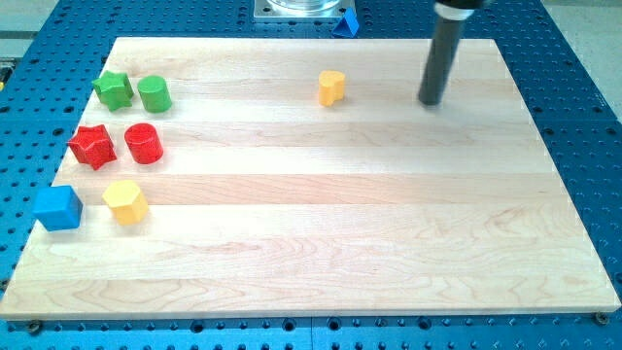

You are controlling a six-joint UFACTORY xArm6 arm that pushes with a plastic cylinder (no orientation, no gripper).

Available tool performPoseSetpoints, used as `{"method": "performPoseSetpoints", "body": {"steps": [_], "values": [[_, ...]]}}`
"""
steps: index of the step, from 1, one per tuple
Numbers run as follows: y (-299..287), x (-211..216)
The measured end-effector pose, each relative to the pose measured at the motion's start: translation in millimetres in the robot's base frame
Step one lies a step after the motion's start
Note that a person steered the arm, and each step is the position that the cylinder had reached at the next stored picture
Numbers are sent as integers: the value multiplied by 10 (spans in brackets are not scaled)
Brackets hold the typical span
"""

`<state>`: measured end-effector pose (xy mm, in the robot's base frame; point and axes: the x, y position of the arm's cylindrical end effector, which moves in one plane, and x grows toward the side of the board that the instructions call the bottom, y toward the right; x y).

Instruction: Push the heart to the top of the red circle

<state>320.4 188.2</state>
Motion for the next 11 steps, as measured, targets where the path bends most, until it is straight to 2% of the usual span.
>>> {"method": "performPoseSetpoints", "body": {"steps": [1,2,4,5,6,7,8,9,11], "values": [[151,-291],[-211,-366],[-2431,18],[-2639,73],[-2212,392],[-2393,756],[-2903,892],[-2926,966],[-3302,836]]}}
